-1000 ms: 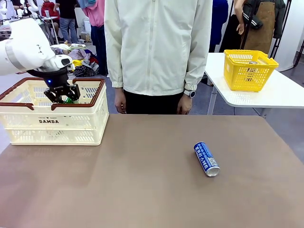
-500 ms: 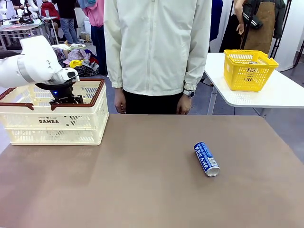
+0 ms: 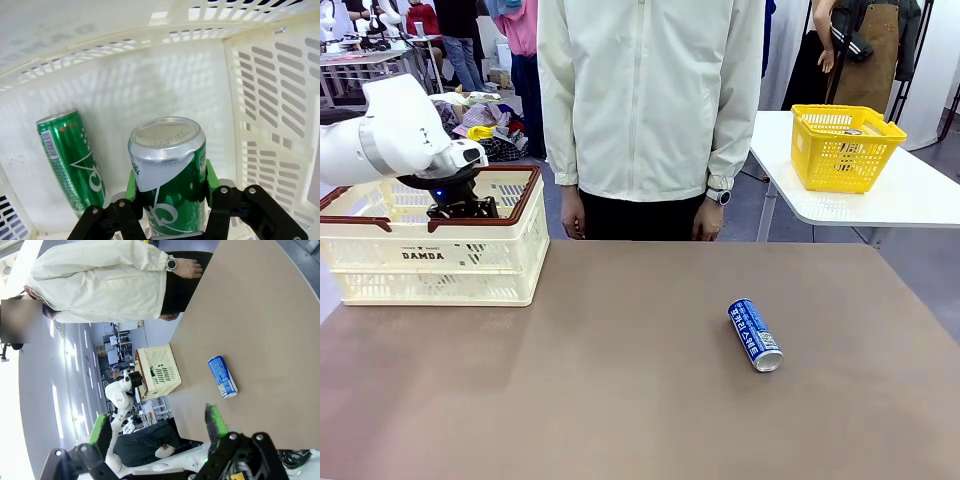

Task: Place the drinks into the Shopping basket.
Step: Pick up one drink and place it into the Shopping basket.

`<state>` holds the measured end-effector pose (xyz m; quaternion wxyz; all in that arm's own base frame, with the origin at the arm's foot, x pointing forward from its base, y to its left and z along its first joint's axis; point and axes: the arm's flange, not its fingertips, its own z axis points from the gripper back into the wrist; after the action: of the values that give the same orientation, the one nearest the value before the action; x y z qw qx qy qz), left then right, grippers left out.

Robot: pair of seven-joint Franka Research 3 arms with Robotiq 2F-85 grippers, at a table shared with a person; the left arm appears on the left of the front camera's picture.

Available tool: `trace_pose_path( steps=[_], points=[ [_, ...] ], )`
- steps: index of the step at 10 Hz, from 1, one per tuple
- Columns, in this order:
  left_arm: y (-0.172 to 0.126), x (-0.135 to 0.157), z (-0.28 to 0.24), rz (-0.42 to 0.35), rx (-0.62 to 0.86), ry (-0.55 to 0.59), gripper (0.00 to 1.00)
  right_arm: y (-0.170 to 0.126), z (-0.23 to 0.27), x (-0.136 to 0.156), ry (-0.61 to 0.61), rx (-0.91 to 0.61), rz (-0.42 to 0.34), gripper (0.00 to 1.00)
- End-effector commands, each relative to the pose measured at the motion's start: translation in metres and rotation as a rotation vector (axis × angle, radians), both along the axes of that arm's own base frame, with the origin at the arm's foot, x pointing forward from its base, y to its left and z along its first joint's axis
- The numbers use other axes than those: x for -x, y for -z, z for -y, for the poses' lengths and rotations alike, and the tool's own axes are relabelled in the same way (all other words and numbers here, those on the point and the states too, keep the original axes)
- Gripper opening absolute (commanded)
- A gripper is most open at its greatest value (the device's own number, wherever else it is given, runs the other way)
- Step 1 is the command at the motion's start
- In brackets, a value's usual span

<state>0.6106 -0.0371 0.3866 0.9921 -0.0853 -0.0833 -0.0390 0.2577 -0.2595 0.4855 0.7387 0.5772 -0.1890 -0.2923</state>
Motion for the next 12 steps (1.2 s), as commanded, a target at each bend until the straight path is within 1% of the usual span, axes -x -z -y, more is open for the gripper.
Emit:
trace_pose_path(
  steps=[1, 2, 3, 4, 7, 9, 11, 12],
  points=[
    [-0.011, 0.006, -0.003, 0.026, 0.008, 0.028, 0.0, -0.001, 0.001, 0.0, -0.013, 0.011, 0.023, 1.0],
    [-0.012, 0.006, -0.003, 0.023, 0.006, 0.027, 0.06, -0.001, 0.001, 0.0, -0.013, 0.011, 0.023, 1.0],
    [-0.011, 0.006, -0.003, 0.012, 0.007, 0.025, 0.63, -0.001, 0.001, 0.0, -0.013, 0.011, 0.023, 1.0],
    [-0.011, 0.006, -0.003, 0.007, 0.003, 0.024, 1.0, -0.001, 0.001, 0.0, -0.013, 0.011, 0.023, 1.0],
    [-0.014, 0.006, -0.008, 0.007, 0.016, 0.014, 1.0, -0.001, 0.001, 0.0, -0.013, 0.011, 0.023, 1.0],
    [-0.019, 0.007, -0.012, 0.021, 0.018, 0.008, 1.0, -0.001, 0.001, 0.0, -0.013, 0.011, 0.023, 1.0],
    [-0.032, 0.011, -0.018, 0.061, 0.013, -0.004, 1.0, -0.001, 0.001, 0.0, -0.013, 0.011, 0.023, 1.0],
    [-0.048, 0.017, -0.023, 0.105, 0.02, -0.014, 1.0, -0.001, 0.001, 0.0, -0.013, 0.011, 0.023, 1.0]
  ],
)
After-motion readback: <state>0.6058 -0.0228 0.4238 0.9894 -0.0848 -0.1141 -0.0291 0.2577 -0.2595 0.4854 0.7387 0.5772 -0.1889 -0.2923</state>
